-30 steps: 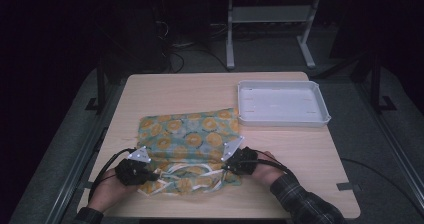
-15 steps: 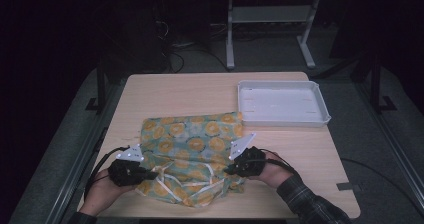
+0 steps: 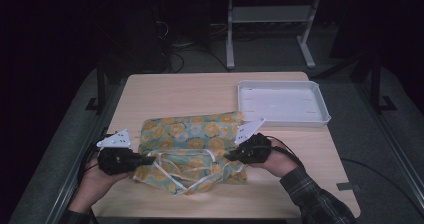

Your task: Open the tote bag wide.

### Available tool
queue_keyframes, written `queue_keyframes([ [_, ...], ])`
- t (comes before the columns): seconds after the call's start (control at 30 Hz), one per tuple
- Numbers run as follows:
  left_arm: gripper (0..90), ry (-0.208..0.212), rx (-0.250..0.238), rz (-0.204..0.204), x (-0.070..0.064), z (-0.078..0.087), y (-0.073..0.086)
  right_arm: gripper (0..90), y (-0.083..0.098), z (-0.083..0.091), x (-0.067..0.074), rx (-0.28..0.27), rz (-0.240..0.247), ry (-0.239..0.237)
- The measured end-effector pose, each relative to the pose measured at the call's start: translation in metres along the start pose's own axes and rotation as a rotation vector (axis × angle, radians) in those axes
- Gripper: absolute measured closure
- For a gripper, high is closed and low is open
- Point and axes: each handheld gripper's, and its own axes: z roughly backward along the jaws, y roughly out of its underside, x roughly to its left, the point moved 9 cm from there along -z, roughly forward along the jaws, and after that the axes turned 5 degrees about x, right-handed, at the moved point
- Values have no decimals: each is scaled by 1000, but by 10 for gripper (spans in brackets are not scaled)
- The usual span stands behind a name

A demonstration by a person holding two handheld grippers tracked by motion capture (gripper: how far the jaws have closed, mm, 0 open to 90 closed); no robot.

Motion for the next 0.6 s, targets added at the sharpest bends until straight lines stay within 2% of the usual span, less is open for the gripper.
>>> queue_keyframes([
  [0.1, 887, -16, -35, -6, 5, 8, -14, 880, -7, 9, -9, -23, -4, 19],
  [0.13, 886, -16, -35, -6, 5, 8, -14, 880, -7, 9, -9, -23, -4, 19],
  [0.17, 886, -20, -44, -3, 8, 9, -17, 880, -11, 13, -13, -36, -28, 26],
  [0.2, 886, -22, -51, 1, 10, 10, -20, 880, -11, 13, -13, -36, -28, 26],
  [0.4, 885, -22, -86, 26, 25, 7, -34, 878, -17, 14, -38, -55, -66, 50],
  [0.43, 885, -18, -91, 35, 28, 6, -35, 878, -17, 14, -38, -55, -66, 50],
  [0.5, 884, -19, -112, 60, 40, 1, -41, 877, -19, 12, -51, -55, -86, 62],
  [0.53, 883, -19, -112, 60, 40, 1, -41, 876, -19, 11, -55, -53, -96, 68],
  [0.57, 883, -21, -122, 87, 49, -3, -42, 875, -19, 9, -59, -52, -102, 74],
  [0.6, 883, -21, -122, 87, 49, -3, -42, 875, -20, 8, -64, -51, -108, 82],
])
